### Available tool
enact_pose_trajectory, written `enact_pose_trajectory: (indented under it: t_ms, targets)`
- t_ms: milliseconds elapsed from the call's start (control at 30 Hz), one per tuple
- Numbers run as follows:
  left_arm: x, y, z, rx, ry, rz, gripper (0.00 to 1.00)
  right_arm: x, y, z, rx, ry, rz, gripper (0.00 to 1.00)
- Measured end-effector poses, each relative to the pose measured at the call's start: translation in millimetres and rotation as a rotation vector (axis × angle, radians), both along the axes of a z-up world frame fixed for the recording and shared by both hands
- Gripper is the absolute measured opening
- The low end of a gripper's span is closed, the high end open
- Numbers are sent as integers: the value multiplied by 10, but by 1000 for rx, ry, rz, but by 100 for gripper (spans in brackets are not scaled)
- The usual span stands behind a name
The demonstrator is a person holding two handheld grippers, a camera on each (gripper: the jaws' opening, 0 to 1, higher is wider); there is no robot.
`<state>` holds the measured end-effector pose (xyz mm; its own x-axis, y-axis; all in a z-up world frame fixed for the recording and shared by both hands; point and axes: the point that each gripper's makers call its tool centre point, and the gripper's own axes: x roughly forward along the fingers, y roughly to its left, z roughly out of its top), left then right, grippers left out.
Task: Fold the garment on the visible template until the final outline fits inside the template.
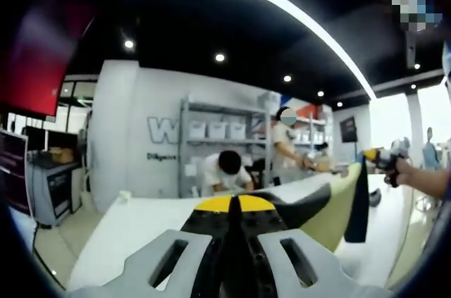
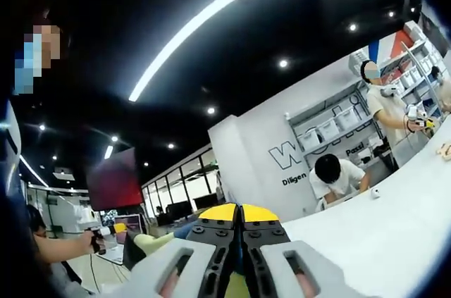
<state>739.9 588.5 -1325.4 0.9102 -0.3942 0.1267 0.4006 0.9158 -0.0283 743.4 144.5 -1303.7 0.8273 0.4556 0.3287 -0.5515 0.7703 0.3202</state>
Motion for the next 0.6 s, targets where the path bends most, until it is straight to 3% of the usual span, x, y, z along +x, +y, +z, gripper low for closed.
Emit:
enact_pose_trajectory:
  t_ms: [133, 300, 400, 467, 500, 600]
  targets:
    - [-48, 0, 62, 17, -3, 2, 3, -38, 8, 5, -25, 5, 12, 0]
    - [-121, -57, 163, 45, -2, 1, 3, -97, -6, -2, -128, 37, -8, 0]
    - [-247, -184, 375, 103, -62, -39, 3, -163, 11, 65, -174, 53, -5, 0]
    - [-303, -220, 467, 99, -66, -46, 3, -219, 37, 137, -158, 39, 19, 0]
    - [-361, -262, 586, 100, -90, -63, 3, -285, 58, 221, -114, 46, 48, 0]
    - [-442, -281, 712, 118, -105, -73, 3, -384, 91, 341, -120, 33, 54, 0]
